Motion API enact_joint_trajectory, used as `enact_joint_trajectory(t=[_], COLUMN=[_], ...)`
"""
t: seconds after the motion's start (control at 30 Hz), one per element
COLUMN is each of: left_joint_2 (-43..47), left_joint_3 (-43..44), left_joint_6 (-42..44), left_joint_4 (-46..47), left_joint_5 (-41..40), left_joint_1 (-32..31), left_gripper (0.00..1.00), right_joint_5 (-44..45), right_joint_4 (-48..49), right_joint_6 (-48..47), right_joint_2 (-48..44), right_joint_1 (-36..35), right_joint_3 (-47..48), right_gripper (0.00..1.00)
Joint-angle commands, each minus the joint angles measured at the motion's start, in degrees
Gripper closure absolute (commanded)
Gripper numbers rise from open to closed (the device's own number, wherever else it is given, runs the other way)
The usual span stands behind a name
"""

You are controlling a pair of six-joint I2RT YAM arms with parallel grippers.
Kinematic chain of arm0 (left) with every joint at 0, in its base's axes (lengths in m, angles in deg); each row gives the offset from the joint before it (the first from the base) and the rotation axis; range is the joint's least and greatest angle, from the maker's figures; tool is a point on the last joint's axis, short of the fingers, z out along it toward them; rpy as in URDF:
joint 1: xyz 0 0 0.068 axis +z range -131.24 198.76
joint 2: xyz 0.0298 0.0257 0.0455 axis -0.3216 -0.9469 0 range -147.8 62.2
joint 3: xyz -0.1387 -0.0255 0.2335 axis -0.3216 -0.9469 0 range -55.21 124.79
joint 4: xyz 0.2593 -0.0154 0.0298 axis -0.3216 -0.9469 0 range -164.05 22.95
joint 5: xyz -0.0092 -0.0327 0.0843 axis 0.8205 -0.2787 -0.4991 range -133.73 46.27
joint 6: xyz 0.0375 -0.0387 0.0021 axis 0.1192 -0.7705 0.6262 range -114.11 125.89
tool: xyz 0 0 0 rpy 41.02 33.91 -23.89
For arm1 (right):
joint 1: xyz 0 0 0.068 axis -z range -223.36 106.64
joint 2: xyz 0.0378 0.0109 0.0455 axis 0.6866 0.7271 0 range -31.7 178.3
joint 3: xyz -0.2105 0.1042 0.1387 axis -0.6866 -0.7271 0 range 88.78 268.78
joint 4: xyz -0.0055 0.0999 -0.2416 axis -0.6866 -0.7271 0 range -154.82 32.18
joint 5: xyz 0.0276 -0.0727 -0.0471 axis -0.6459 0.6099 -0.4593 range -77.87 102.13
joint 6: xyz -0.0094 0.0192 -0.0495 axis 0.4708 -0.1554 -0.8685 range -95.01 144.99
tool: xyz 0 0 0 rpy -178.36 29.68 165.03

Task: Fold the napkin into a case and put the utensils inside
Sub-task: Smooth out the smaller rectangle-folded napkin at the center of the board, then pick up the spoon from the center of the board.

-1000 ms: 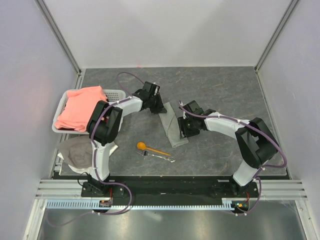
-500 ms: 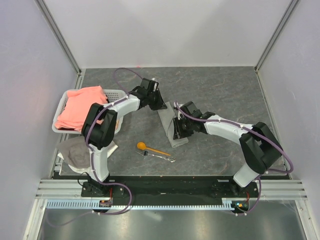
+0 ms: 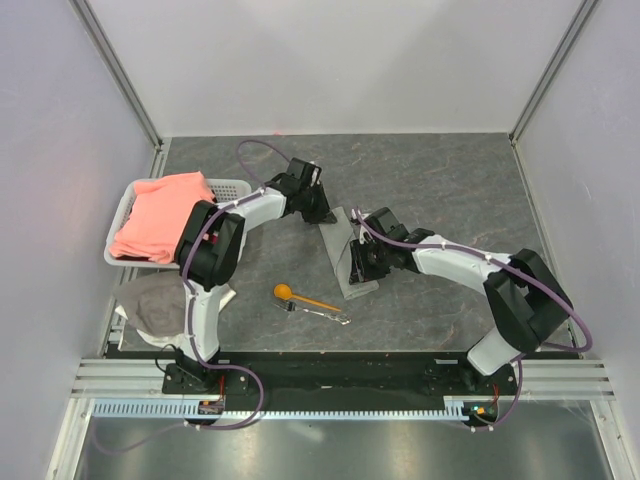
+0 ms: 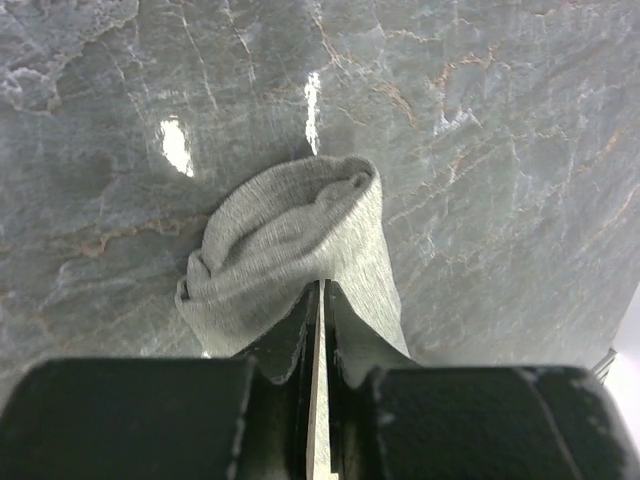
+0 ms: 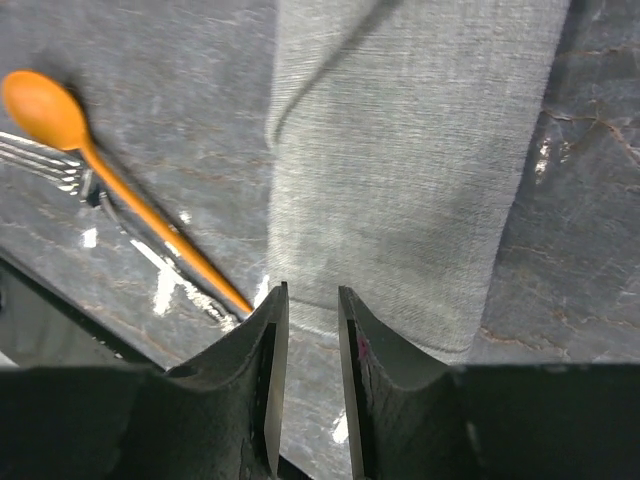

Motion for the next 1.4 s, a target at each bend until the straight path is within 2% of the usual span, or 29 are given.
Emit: enact_joint_trajectory(t=[0.0,0.07,0.2,0.3,0.5,0.6,0.7,0.8,0.97,1.17,1.37], left_joint_2=[7.0,8.3,15.0,22.6,39.2,48.8,58.5,67.7,81.2,89.0,92.3], left_joint_3=[0.7,0.5,-1.5,-7.0,-24.1,-31.9,-40.5,-44.6,-47.0,-49.1,-49.6], left_joint_6=[2.6,2.8,3.1,2.9,1.4,-0.7,-5.4,-7.8,-8.0,-9.4,-9.7], left_joint_4=[-0.7,-1.6,-3.0,-3.3,-3.6,-6.0,-8.4,-11.9,-18.7,-22.7,-24.0], left_joint_5=[-0.8,-0.9,-1.4,-1.6,-2.3,-3.1,-3.8,-5.6,-7.8,-9.9,-10.3], left_joint_1=[-0.1,-0.1,-0.1,-0.1,0.5,1.3,1.9,2.0,2.2,2.2,2.2], left_gripper=[0.87,0.86,0.82,0.78,0.70,0.69,0.68,0.68,0.68,0.68,0.68], right_joint_5=[-1.1,-2.3,2.1,3.8,8.4,7.7,6.9,7.3,6.4,7.6,14.0], right_joint_4=[0.1,3.4,3.1,1.0,-6.4,-7.4,-8.3,-8.7,-9.4,-10.7,-12.5], right_joint_6=[0.9,1.6,0.3,-2.3,-7.6,-8.8,-11.3,-12.3,-12.9,-12.9,-12.5], right_joint_2=[-2.6,-1.1,1.1,0.6,-2.2,-1.0,3.2,7.7,14.4,20.1,24.4], right_joint_1=[-1.4,-1.5,-1.4,-1.6,-6.0,-9.6,-14.4,-16.7,-18.0,-21.2,-22.9], right_joint_3=[0.5,-1.9,-2.5,-1.0,7.5,10.3,15.0,18.9,23.4,27.5,29.6], right_gripper=[0.66,0.65,0.61,0.58,0.39,0.34,0.33,0.34,0.46,0.48,0.49])
